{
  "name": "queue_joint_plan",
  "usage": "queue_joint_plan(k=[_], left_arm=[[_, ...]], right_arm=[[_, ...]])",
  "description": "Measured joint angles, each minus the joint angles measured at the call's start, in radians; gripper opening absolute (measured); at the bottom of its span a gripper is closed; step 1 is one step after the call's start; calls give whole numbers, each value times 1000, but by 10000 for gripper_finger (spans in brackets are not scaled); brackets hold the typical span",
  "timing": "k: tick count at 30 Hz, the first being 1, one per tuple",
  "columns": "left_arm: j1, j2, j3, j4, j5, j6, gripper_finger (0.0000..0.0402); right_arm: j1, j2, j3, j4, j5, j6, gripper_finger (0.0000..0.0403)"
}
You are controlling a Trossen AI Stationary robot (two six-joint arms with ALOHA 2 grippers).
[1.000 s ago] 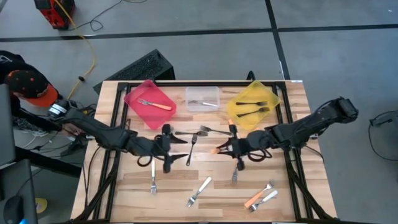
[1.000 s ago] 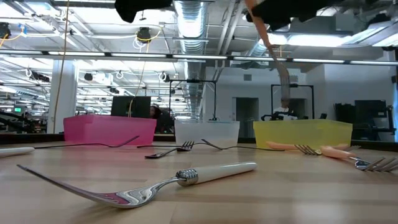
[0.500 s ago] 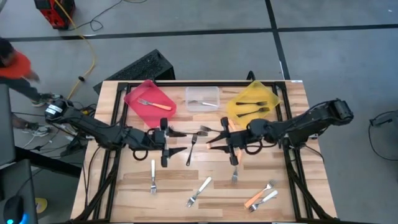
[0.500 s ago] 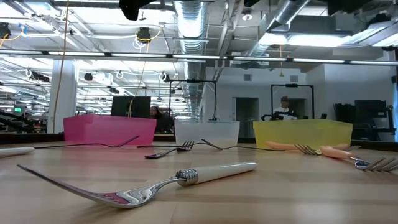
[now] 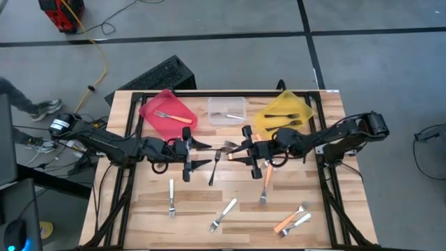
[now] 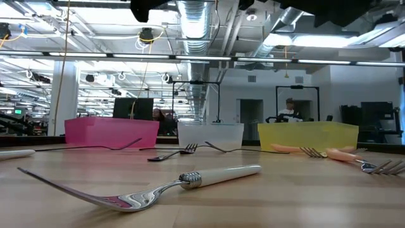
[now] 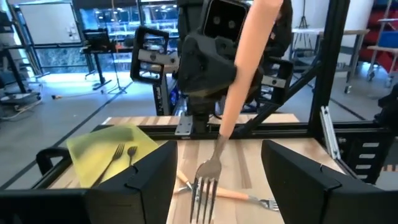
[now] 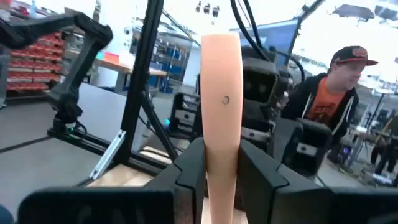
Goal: Sort silverware by color (type)
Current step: Put the orange fork into the red bin
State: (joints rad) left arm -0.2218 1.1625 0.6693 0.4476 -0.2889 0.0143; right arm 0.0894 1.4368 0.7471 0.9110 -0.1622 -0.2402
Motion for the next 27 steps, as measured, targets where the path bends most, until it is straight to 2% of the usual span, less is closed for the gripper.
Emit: queue_joint_plan(k=[16,27], left_arm=[[140,2,0,14,108,19,219],[195,3,0,-33,143,20,219]], right_arm=[[-96,10,0,56,-89,57,100],[-124,10,0,51,-105,86,100]])
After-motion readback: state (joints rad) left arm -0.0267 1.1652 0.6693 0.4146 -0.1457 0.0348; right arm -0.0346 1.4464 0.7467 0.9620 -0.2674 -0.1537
